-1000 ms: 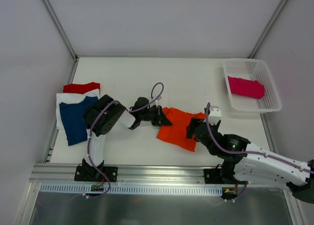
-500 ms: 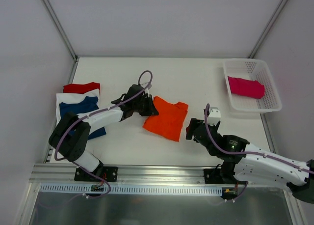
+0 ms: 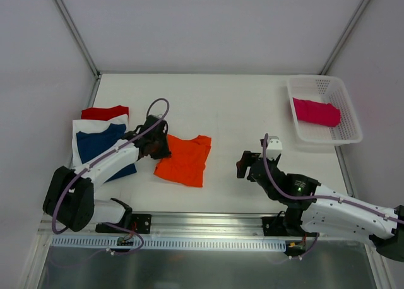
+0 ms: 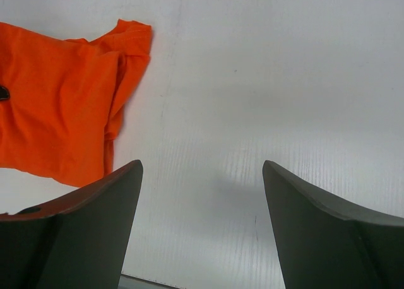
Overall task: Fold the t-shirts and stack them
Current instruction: Neatly place the folded tshirt to the corner
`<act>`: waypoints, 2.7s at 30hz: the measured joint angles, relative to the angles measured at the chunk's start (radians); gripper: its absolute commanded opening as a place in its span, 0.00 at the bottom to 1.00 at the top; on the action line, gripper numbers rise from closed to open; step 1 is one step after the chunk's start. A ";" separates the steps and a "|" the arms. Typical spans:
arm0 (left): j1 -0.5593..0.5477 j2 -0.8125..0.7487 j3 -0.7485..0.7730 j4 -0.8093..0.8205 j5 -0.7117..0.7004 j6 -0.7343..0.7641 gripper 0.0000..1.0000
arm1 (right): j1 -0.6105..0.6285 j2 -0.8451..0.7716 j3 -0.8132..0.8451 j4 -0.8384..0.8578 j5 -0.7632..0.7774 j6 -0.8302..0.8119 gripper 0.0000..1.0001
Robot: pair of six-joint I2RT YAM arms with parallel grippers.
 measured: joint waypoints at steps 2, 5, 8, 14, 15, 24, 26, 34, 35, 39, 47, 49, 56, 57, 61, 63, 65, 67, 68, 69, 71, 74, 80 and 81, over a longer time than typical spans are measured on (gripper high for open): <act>0.040 -0.040 -0.010 -0.031 -0.005 0.001 0.00 | 0.000 0.000 -0.001 0.009 -0.006 -0.011 0.81; 0.085 -0.068 -0.018 -0.054 -0.010 0.004 0.00 | 0.000 -0.004 -0.004 0.024 -0.010 -0.021 0.81; 0.090 -0.066 -0.030 -0.061 -0.010 0.008 0.00 | 0.000 -0.016 -0.014 0.029 -0.012 -0.022 0.80; 0.103 -0.069 -0.039 -0.088 -0.023 0.014 0.00 | 0.000 -0.027 -0.021 0.032 -0.013 -0.023 0.81; 0.114 -0.070 -0.038 -0.095 -0.029 0.017 0.00 | 0.000 -0.027 -0.021 0.032 -0.013 -0.023 0.81; 0.284 -0.031 0.142 -0.206 -0.034 0.078 0.00 | 0.000 -0.010 -0.021 0.047 -0.019 -0.028 0.81; 0.333 0.010 0.230 -0.220 -0.034 0.100 0.00 | 0.000 -0.011 -0.021 0.049 -0.020 -0.028 0.81; 0.511 0.117 0.466 -0.288 -0.012 0.182 0.00 | 0.000 -0.030 -0.021 0.049 -0.020 -0.035 0.80; 0.525 0.120 0.473 -0.295 -0.012 0.189 0.00 | 0.000 -0.030 -0.021 0.049 -0.020 -0.037 0.81; 0.600 0.121 0.461 -0.336 -0.010 0.214 0.00 | 0.000 -0.029 -0.021 0.066 -0.024 -0.047 0.81; 0.749 0.031 0.359 -0.395 -0.011 0.281 0.00 | 0.000 -0.001 -0.021 0.105 -0.061 -0.070 0.81; 0.780 0.006 0.356 -0.409 -0.013 0.286 0.00 | 0.000 -0.003 -0.021 0.120 -0.072 -0.071 0.80; 0.882 0.023 0.370 -0.428 -0.032 0.288 0.00 | 0.006 -0.051 -0.025 0.126 -0.091 -0.070 0.80; 0.896 0.029 0.373 -0.429 -0.033 0.288 0.00 | 0.007 -0.061 -0.027 0.126 -0.091 -0.070 0.80; 0.942 0.033 0.376 -0.431 -0.051 0.277 0.00 | 0.008 -0.090 -0.033 0.115 -0.090 -0.070 0.80; 0.954 0.027 0.377 -0.433 -0.072 0.271 0.00 | 0.008 -0.093 -0.034 0.111 -0.090 -0.071 0.80; 0.962 0.024 0.381 -0.436 -0.095 0.265 0.00 | 0.008 -0.092 -0.035 0.109 -0.091 -0.071 0.80; 0.981 0.026 0.386 -0.439 -0.109 0.253 0.00 | 0.008 -0.092 -0.035 0.109 -0.092 -0.071 0.80; 0.993 0.028 0.389 -0.441 -0.113 0.248 0.00 | 0.008 -0.092 -0.037 0.109 -0.092 -0.071 0.80; 1.009 0.028 0.391 -0.441 -0.116 0.242 0.00 | 0.008 -0.093 -0.039 0.109 -0.092 -0.071 0.80; 1.027 0.026 0.397 -0.442 -0.120 0.232 0.00 | 0.008 -0.096 -0.047 0.108 -0.092 -0.070 0.80; 1.037 0.019 0.417 -0.443 -0.139 0.223 0.00 | 0.009 -0.103 -0.058 0.102 -0.092 -0.070 0.80; 1.038 0.063 0.489 -0.436 -0.166 0.204 0.00 | 0.010 -0.105 -0.066 0.100 -0.093 -0.068 0.80; 1.041 0.085 0.497 -0.433 -0.167 0.198 0.00 | 0.010 -0.104 -0.067 0.100 -0.094 -0.068 0.80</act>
